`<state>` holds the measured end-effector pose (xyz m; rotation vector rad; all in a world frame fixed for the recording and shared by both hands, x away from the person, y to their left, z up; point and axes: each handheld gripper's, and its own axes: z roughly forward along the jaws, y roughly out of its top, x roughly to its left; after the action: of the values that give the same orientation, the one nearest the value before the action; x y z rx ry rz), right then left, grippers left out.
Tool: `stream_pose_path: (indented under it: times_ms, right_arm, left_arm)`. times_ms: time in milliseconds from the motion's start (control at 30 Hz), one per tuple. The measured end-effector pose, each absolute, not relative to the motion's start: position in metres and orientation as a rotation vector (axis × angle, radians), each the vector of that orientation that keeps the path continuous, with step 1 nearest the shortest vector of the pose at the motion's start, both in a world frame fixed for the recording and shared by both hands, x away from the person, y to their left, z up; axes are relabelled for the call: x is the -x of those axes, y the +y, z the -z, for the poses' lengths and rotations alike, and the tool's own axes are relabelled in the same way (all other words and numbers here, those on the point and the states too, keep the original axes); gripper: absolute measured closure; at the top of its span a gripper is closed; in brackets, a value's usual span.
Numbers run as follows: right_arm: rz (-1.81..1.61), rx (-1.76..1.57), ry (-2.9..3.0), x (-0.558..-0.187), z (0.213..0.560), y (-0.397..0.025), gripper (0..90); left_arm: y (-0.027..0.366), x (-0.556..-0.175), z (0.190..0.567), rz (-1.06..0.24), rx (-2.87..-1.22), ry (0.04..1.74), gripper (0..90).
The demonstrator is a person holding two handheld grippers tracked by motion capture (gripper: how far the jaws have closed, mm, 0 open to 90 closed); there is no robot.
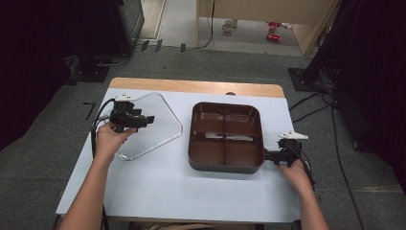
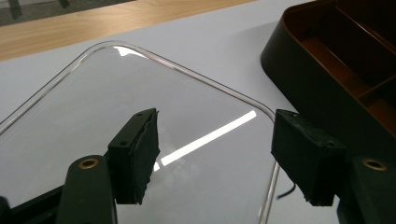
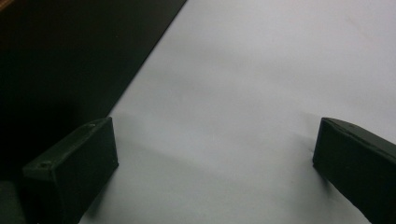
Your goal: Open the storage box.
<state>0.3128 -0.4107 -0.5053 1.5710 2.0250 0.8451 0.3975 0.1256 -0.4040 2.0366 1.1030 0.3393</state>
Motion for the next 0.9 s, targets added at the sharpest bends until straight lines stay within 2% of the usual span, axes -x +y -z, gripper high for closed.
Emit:
stream_pose_path:
  times_ms: [333,900]
  right_arm:
    - [-0.845,-1.571,2.025,-0.313,0.505,-0.411,0.0]
    - [-0.844,-1.572,2.025,-0.313,0.505,-0.411,0.0]
  left_arm:
    - [0.108,-0.365,0.41,-0.276,-2.07,0.989,25.9]
    - [0.092,-0.314,0.423,-0.305,-2.07,0.863,22.1]
